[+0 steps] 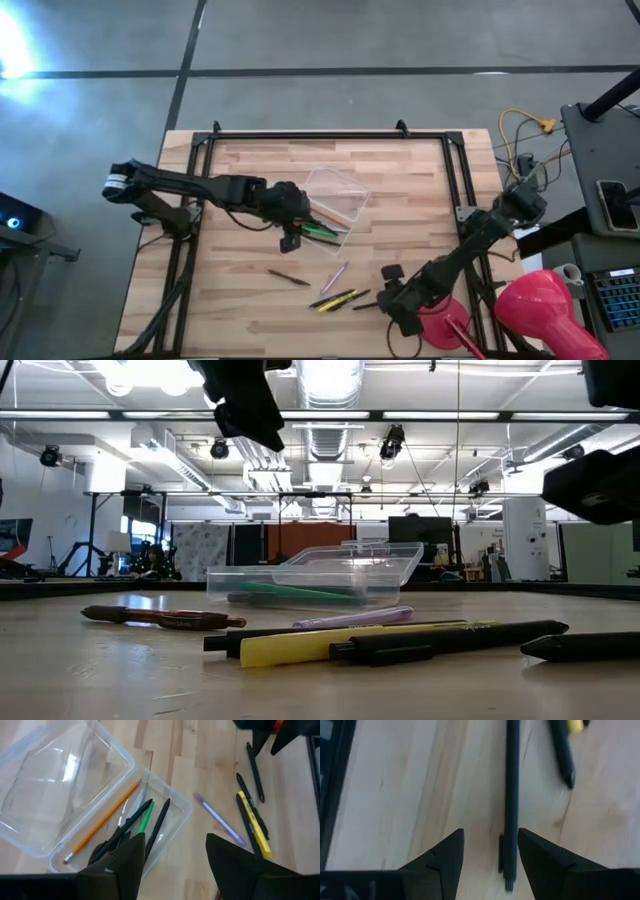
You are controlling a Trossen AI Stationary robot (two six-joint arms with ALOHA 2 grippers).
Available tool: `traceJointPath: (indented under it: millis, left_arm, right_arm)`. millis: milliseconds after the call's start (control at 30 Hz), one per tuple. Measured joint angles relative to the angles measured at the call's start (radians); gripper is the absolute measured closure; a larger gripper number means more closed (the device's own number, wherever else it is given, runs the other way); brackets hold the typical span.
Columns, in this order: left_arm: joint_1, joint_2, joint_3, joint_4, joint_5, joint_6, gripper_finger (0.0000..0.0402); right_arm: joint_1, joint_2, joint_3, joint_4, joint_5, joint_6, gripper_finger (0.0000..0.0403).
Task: Pick & place school supplies into a supply box
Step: Put the black pen into the transparent case
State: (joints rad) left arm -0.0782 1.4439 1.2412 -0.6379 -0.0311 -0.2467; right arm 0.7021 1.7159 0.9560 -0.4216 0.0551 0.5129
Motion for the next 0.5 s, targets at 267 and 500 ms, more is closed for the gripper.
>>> traceJointPath:
  millis: [267,500]
  left_arm:
    - [-0.001,-0.014,-0.001,0.008,0.003,0.0,0.0208]
    - [-0.001,-0.013,-0.002,0.013,0.003,0.0,0.0208]
  right_arm:
    - [0.0,0.095,0.008,0.04,0.059,0.118,0.0227]
    - [0.0,0.105,0.006,0.038,0.071,0.227,0.0243]
